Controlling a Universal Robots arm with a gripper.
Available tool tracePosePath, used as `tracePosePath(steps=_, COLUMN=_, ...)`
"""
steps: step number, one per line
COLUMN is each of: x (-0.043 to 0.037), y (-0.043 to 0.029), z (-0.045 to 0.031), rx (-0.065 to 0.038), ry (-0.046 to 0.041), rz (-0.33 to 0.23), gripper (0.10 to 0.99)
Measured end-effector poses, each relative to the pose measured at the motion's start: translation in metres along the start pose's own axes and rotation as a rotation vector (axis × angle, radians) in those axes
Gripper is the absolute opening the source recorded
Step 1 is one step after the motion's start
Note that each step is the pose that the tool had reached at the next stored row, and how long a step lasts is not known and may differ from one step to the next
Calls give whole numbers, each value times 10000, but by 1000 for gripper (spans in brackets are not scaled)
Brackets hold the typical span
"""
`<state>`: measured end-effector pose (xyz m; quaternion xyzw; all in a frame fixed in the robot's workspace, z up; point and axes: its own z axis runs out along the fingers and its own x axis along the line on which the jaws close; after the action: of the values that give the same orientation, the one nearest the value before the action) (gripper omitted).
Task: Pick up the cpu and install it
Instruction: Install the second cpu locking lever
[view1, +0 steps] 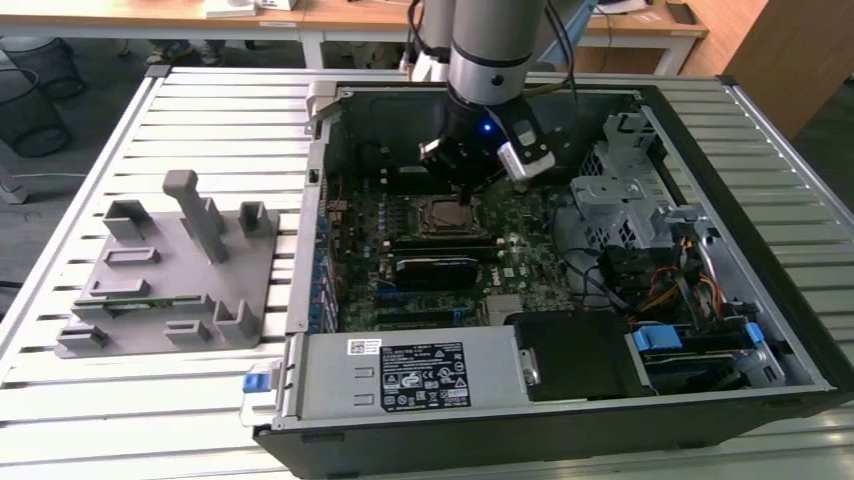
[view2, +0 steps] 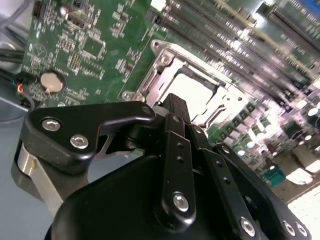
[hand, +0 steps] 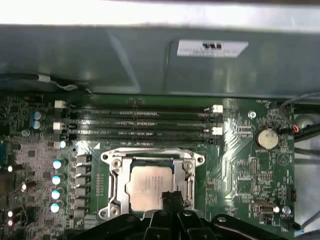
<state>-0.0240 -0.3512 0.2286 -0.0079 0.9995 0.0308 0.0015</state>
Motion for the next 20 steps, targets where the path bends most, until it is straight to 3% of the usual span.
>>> tracePosePath(steps=6, x=3, y=-168, z=-9, rx=0, ry=0, rz=-2, gripper=106)
tracePosePath(steps=11, x=-7, y=-201, z=-11, rx=-75, ry=29, rz=1, gripper=106)
tracePosePath(steps=15, x=-28, y=-218, z=-11, rx=-169, ry=172, rz=10, gripper=106)
tracePosePath(steps=20, x=-26, y=-313, z=-17, rx=-173, ry=175, rz=8, gripper=106)
